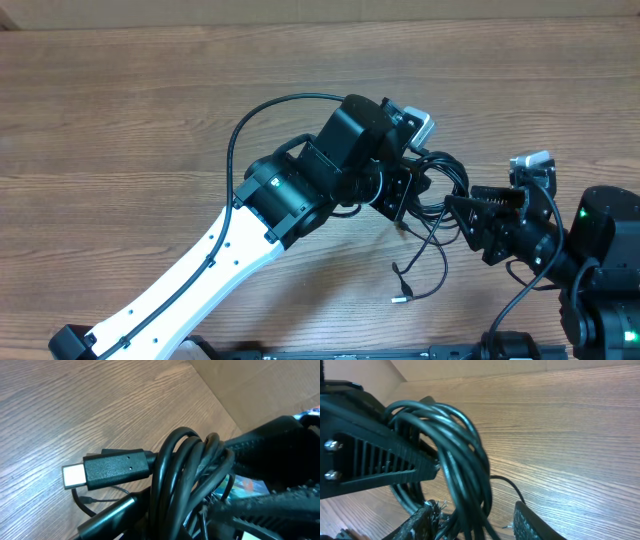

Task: Untangle cables

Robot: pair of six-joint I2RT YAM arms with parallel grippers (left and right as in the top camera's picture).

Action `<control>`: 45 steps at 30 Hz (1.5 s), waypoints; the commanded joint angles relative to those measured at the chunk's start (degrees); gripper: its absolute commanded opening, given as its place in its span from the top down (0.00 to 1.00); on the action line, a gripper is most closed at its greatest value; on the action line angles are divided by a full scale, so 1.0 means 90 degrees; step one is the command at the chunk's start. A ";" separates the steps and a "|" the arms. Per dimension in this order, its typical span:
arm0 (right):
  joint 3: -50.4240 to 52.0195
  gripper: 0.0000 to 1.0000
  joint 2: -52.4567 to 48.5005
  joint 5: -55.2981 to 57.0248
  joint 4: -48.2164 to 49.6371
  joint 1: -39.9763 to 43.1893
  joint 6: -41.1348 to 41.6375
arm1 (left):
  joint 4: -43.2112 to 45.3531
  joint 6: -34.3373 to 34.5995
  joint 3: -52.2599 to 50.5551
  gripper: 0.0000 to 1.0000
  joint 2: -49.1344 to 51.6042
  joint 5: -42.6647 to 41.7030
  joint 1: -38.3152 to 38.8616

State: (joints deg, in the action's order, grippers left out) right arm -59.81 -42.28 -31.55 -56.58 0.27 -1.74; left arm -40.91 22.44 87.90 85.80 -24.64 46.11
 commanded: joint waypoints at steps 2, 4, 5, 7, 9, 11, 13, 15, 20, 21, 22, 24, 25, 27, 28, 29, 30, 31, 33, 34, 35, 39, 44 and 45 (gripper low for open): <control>-0.0032 0.61 0.0000 0.0078 0.0032 -0.0036 -0.0002 | 0.0049 0.0100 0.0073 0.96 0.0051 -0.0245 0.0024; -0.0032 0.70 0.0000 -0.0012 0.0036 -0.0036 -0.0002 | 0.0053 0.0095 0.0073 0.96 0.0051 -0.0233 0.0024; -0.0029 0.73 0.0000 -0.0029 0.0034 -0.0036 -0.0002 | 0.0053 0.0085 0.0073 0.96 0.0051 -0.0209 0.0024; -0.0029 0.80 0.0000 -0.0029 0.0029 -0.0036 -0.0002 | 0.0056 0.0080 0.0073 0.96 0.0051 -0.0194 0.0024; -0.0029 0.86 0.0000 -0.0027 0.0032 -0.0036 -0.0002 | 0.0056 0.0080 0.0073 0.96 0.0051 -0.0194 0.0024; -0.0029 0.93 0.0000 -0.0027 0.0044 -0.0036 -0.0002 | 0.0056 0.0080 0.0073 0.96 0.0051 -0.0194 0.0024; -0.0029 0.96 0.0000 -0.0029 0.0053 -0.0036 -0.0002 | 0.0056 0.0085 0.0073 0.96 0.0051 -0.0124 0.0022; -0.0029 0.96 0.0000 -0.0029 0.0051 -0.0036 -0.0002 | 0.0053 0.0112 0.0073 0.96 0.0051 0.0078 0.0022; -0.0032 0.96 0.0000 -0.0240 -0.0070 -0.0036 -0.0027 | 0.0056 0.0942 0.0073 0.96 0.0051 0.0782 0.0019; -0.0032 0.96 0.0000 -0.0250 -0.0090 -0.0036 -0.0027 | 0.0056 0.1035 0.0073 0.96 0.0051 0.0852 0.0015; -0.0032 0.96 0.0000 -0.0277 -0.0102 -0.0036 -0.0027 | 0.0053 0.1127 0.0073 0.96 0.0051 0.0930 0.0005; -0.0029 0.96 0.0000 -0.0376 -0.0107 -0.0036 -0.0027 | 0.0049 0.1246 0.0073 0.96 0.0051 0.1066 0.0005; -0.0029 0.96 0.0000 -0.0454 -0.0107 -0.0036 -0.0032 | 0.0044 0.1285 0.0073 0.96 0.0051 0.1134 0.0005; -0.0029 0.96 0.0000 -0.0602 -0.0107 -0.0036 -0.0029 | 0.0034 0.1452 0.0073 0.96 0.0051 0.1387 0.0005; -0.0029 0.96 0.0000 -0.0685 -0.0107 -0.0036 -0.0029 | -0.0002 0.1666 0.0073 0.96 0.0051 0.1651 0.0005; -0.0032 0.96 0.0000 -0.0721 -0.0107 -0.0036 -0.0032 | -0.0041 0.1880 0.0073 0.96 0.0051 0.1855 0.0005; -0.0032 0.96 0.0000 -0.0758 -0.0112 -0.0036 -0.0029 | -0.0085 0.2135 0.0073 0.96 0.0051 0.2057 0.0005; -0.0032 0.96 0.0000 -0.0797 -0.0112 -0.0036 -0.0032 | -0.0126 0.2395 0.0073 0.96 0.0051 0.2208 0.0005; -0.0029 0.96 0.0000 -0.0794 -0.0112 -0.0036 -0.0029 | -0.0206 0.2888 0.0073 0.96 0.0051 0.2450 0.0005; -0.0029 0.96 0.0000 -0.0797 -0.0112 -0.0036 -0.0029 | -0.0243 0.3118 0.0073 0.96 0.0051 0.2531 0.0005; -0.0032 0.96 0.0000 -0.0797 -0.0112 -0.0036 -0.0029 | -0.0272 0.3305 0.0073 0.96 0.0051 0.2586 0.0005; -0.0029 0.96 0.0000 -0.0794 -0.0104 -0.0036 -0.0032 | -0.0287 0.3563 0.0073 0.96 0.0051 0.2642 0.0005; -0.0032 0.96 0.0000 -0.0794 -0.0107 -0.0036 -0.0029 | -0.0289 0.3560 0.0073 0.96 0.0051 0.2640 0.0005; -0.0032 0.96 0.0000 -0.0792 -0.0107 -0.0036 -0.0027 | -0.0291 0.3553 0.0073 0.96 0.0051 0.2637 0.0005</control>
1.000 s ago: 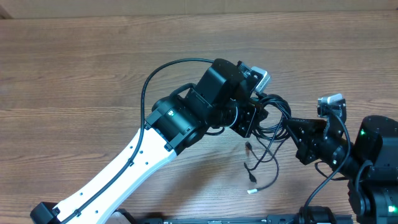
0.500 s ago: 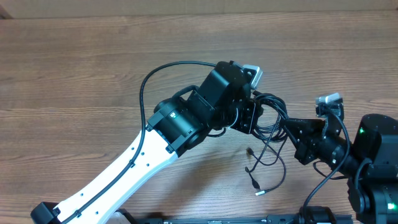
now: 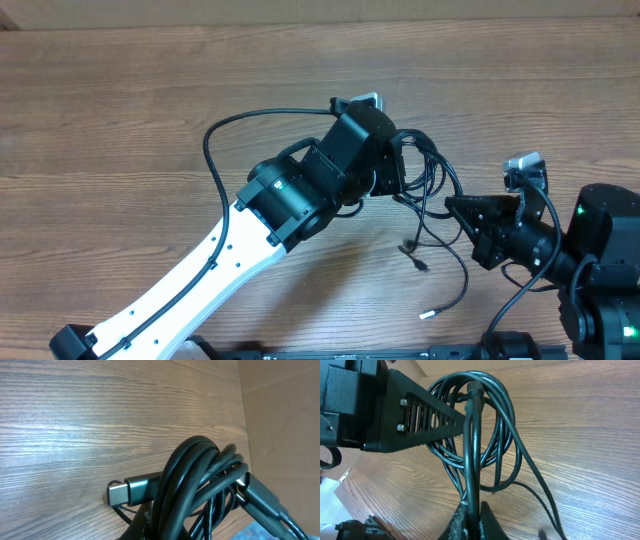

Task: Untangle cables

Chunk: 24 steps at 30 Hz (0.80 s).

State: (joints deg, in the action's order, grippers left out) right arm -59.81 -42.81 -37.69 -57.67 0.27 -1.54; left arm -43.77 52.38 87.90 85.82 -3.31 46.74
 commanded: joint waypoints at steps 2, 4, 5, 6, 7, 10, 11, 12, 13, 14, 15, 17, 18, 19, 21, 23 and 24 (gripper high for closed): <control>-0.0029 0.96 0.0058 -0.0107 0.0015 -0.0036 -0.0046 | -0.0027 0.0175 0.0073 0.96 0.0049 0.0250 -0.0066; -0.0029 0.95 0.0058 -0.0039 0.0007 -0.0034 -0.0005 | -0.0124 0.0107 0.0073 0.96 0.0049 0.0267 -0.0066; -0.0029 0.93 0.0058 0.0097 0.0005 -0.0036 0.0080 | -0.0160 0.0019 0.0073 0.96 0.0049 0.0270 -0.0066; -0.0029 0.92 0.0058 0.0342 0.0000 -0.0034 0.0262 | -0.0187 -0.0044 0.0073 0.96 0.0049 0.0272 -0.0066; -0.0029 0.92 0.0058 0.0588 -0.0017 -0.0034 0.0457 | -0.0219 -0.0087 0.0073 0.96 0.0049 0.0272 -0.0066; -0.0029 0.92 0.0058 0.1498 -0.0165 -0.0034 0.1132 | -0.0289 -0.0087 0.0073 0.96 0.0049 0.0274 -0.0066; -0.0029 0.92 0.0058 0.1712 -0.0228 -0.0034 0.1304 | -0.0301 -0.0087 0.0073 0.96 0.0049 0.0274 -0.0066; -0.0032 0.92 0.0058 0.1919 -0.0291 -0.0034 0.1464 | -0.0304 -0.0087 0.0073 0.96 0.0049 0.0272 -0.0066; -0.0029 0.92 0.0058 0.2072 -0.0347 -0.0034 0.1605 | -0.0306 -0.0087 0.0073 0.96 0.0049 0.0272 -0.0066; -0.0032 0.92 0.0058 0.2169 -0.0393 -0.0034 0.1717 | -0.0306 -0.0087 0.0073 0.96 0.0049 0.0272 -0.0066; -0.0029 0.92 0.0058 0.2191 -0.0425 -0.0034 0.1812 | -0.0306 -0.0087 0.0073 0.96 0.0049 0.0272 -0.0066; -0.0029 0.92 0.0058 0.2181 -0.0447 -0.0036 0.1841 | -0.0306 -0.0104 0.0073 0.96 0.0049 0.0270 -0.0066; -0.0029 0.92 0.0058 0.2181 -0.0449 -0.0036 0.1841 | -0.0306 -0.0134 0.0073 0.96 0.0049 0.0270 -0.0066; -0.0029 0.92 0.0058 0.2142 -0.0449 -0.0036 0.1836 | -0.0301 -0.0243 0.0073 0.96 0.0049 0.0270 -0.0066; -0.0029 0.92 0.0058 0.1885 -0.0442 -0.0036 0.1676 | -0.0301 -0.0410 0.0073 0.96 0.0049 0.0267 -0.0066; -0.0029 0.90 0.0058 0.1513 -0.0440 -0.0036 0.1343 | -0.0301 -0.0561 0.0073 0.96 0.0049 0.0262 -0.0066; -0.0029 0.87 0.0058 0.1280 -0.0440 -0.0036 0.1141 | -0.0294 -0.0661 0.0073 0.96 0.0049 0.0250 -0.0066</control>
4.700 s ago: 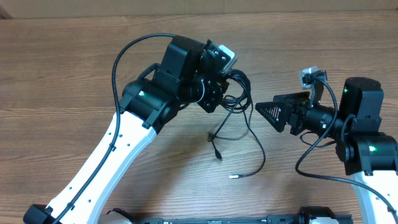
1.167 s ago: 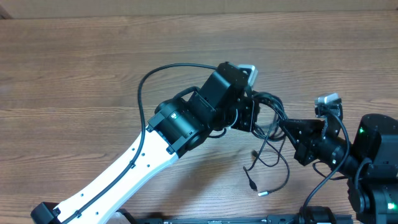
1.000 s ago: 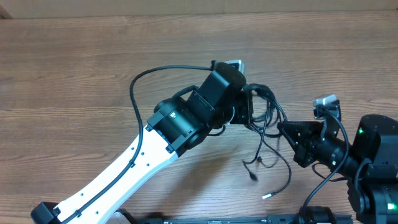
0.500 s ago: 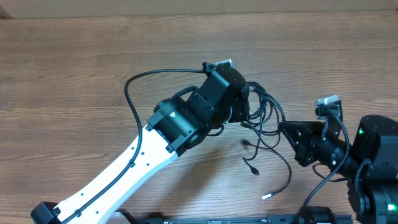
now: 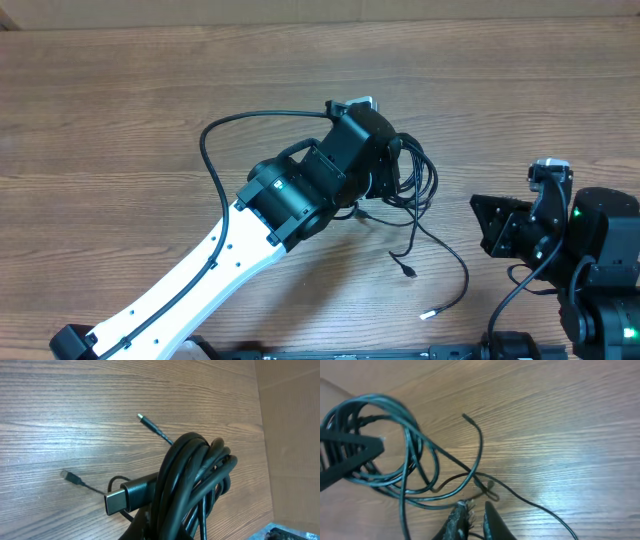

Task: Untangle cables

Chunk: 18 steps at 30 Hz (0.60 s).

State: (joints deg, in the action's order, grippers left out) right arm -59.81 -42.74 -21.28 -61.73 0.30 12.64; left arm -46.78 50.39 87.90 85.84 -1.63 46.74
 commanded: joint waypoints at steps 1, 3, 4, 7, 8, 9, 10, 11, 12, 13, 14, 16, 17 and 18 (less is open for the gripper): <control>-0.0029 0.85 0.0051 -0.0622 0.0015 -0.0039 -0.0493 | 0.0056 -0.0520 0.0073 0.96 0.0046 0.0056 -0.0066; -0.0029 0.75 0.0051 -0.0646 0.0017 -0.0039 -0.0522 | 0.0097 -0.0639 0.0073 0.96 0.0046 -0.0046 -0.0066; -0.0029 0.65 0.0051 -0.0646 0.0015 -0.0039 -0.0588 | 0.0143 -0.0699 0.0073 0.96 0.0046 -0.0160 -0.0066; -0.0029 0.38 0.0044 -0.0644 0.0053 -0.0039 -0.0610 | 0.0461 -0.1071 0.0073 0.96 0.0046 -0.0772 -0.0066; -0.0029 0.32 0.0036 -0.0641 0.0073 -0.0039 -0.0610 | 0.0571 -0.1134 0.0073 0.96 0.0046 -0.0981 -0.0063; -0.0029 0.30 0.0027 -0.0641 0.0085 -0.0039 -0.0610 | 0.0690 -0.1180 0.0073 0.96 0.0046 -0.1202 -0.0063; -0.0029 0.28 0.0012 -0.0641 0.0102 -0.0039 -0.0607 | 0.0767 -0.1219 0.0073 0.96 0.0046 -0.1343 -0.0063; -0.0029 0.28 -0.0007 -0.0641 0.0104 -0.0036 -0.0607 | 0.0835 -0.1243 0.0073 0.96 0.0046 -0.1472 -0.0063; -0.0029 0.27 -0.0024 -0.0636 0.0104 -0.0039 -0.0607 | 0.0879 -0.1248 0.0073 0.96 0.0046 -0.1520 -0.0066; -0.0029 0.27 -0.0046 -0.0595 0.0102 -0.0036 -0.0605 | 0.0903 -0.1248 0.0073 0.96 0.0046 -0.1566 -0.0063; -0.0029 0.27 -0.0068 -0.0554 0.0100 -0.0039 -0.0605 | 0.0916 -0.1251 0.0073 0.96 0.0046 -0.1586 -0.0063; -0.0029 0.27 -0.0104 -0.0474 0.0097 -0.0039 -0.0602 | 0.0899 -0.1253 0.0073 0.96 0.0046 -0.1613 -0.0066; -0.0029 0.27 -0.0117 -0.0464 0.0100 -0.0036 -0.0602 | 0.0891 -0.1260 0.0073 0.96 0.0046 -0.1613 -0.0066; -0.0029 0.27 -0.0131 -0.0435 0.0102 -0.0036 -0.0602 | 0.0894 -0.1314 0.0073 0.96 0.0046 -0.1615 -0.0066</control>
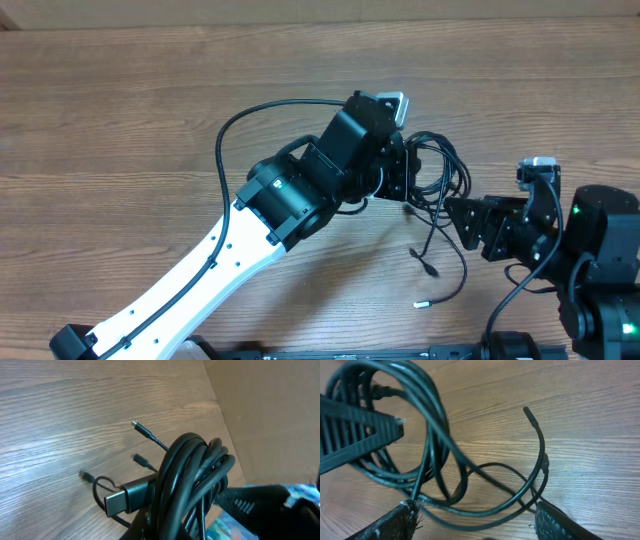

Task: Untangle cables

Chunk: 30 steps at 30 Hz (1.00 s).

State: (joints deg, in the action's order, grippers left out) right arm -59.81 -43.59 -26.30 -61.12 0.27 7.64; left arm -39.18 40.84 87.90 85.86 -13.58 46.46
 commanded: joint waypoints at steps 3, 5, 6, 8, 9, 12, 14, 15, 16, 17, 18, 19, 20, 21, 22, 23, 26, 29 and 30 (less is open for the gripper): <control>-0.0029 0.27 -0.0073 0.0291 0.0034 -0.0034 -0.0024 | 0.0053 -0.0260 0.0073 0.96 0.0044 -0.0284 -0.0034; -0.0029 0.28 -0.0121 0.0488 0.0036 -0.0034 -0.0022 | 0.0049 -0.0260 0.0073 0.96 0.0044 -0.0304 -0.0034; -0.0029 0.28 -0.0138 0.0544 0.0036 -0.0034 -0.0022 | 0.0051 -0.0265 0.0073 0.96 0.0044 -0.0338 -0.0034; -0.0029 0.30 -0.0175 0.0610 0.0036 -0.0034 -0.0019 | 0.0049 -0.0274 0.0073 0.96 0.0044 -0.0362 -0.0034; -0.0029 0.30 -0.0202 0.0658 0.0036 -0.0034 0.0002 | 0.0053 -0.0311 0.0073 0.96 0.0044 -0.0403 -0.0034; -0.0029 0.30 -0.0311 0.0733 0.0046 -0.0034 0.0000 | 0.0058 -0.0381 0.0073 0.96 0.0044 -0.0452 -0.0034; -0.0029 0.30 -0.0420 0.0755 0.0061 -0.0034 0.0000 | 0.0078 -0.0384 0.0073 0.96 0.0044 -0.0481 -0.0034; -0.0029 0.30 -0.0488 0.0753 0.0063 -0.0034 0.0000 | 0.0100 -0.0391 0.0073 0.96 0.0044 -0.0508 -0.0034; -0.0029 0.31 -0.0537 0.0750 0.0061 -0.0034 0.0000 | 0.0104 -0.0401 0.0073 0.96 0.0044 -0.0551 -0.0034; -0.0029 0.33 -0.0607 0.0750 0.0061 -0.0034 0.0000 | 0.0119 -0.0403 0.0073 0.96 0.0044 -0.0624 -0.0034; -0.0029 0.34 -0.0663 0.0750 0.0063 -0.0034 0.0000 | 0.0124 -0.0403 0.0073 0.96 0.0044 -0.0675 -0.0034; -0.0029 0.34 -0.0726 0.0753 0.0073 -0.0034 0.0000 | 0.0121 -0.0403 0.0073 0.96 0.0044 -0.0741 -0.0032; -0.0029 0.34 -0.0780 0.0753 0.0085 -0.0034 0.0000 | 0.0124 -0.0403 0.0073 0.96 0.0044 -0.0799 -0.0032; -0.0029 0.35 -0.0845 0.0753 0.0092 -0.0034 0.0000 | 0.0124 -0.0403 0.0073 0.96 0.0044 -0.0843 -0.0034; -0.0029 0.34 -0.0896 0.0755 0.0095 -0.0034 0.0000 | 0.0126 -0.0406 0.0073 0.96 0.0044 -0.0867 -0.0034; -0.0029 0.35 -0.0950 0.0758 0.0095 -0.0034 0.0000 | 0.0138 -0.0418 0.0073 0.96 0.0044 -0.0882 -0.0034; -0.0029 0.34 -0.1200 0.0979 0.0058 -0.0034 0.0002 | 0.0238 -0.0634 0.0073 0.96 0.0041 -0.0976 -0.0034; -0.0029 0.34 -0.1464 0.1093 -0.0083 -0.0027 0.0007 | 0.0291 -0.0641 0.0073 0.96 0.0041 -0.0993 -0.0034; -0.0029 0.37 -0.1559 0.1095 -0.0168 -0.0029 0.0027 | 0.0291 -0.0668 0.0073 0.96 0.0041 -0.0986 -0.0036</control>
State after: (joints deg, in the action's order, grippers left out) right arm -59.81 -55.53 -19.62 -61.41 0.27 7.77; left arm -37.56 36.86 87.90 86.37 -20.38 46.41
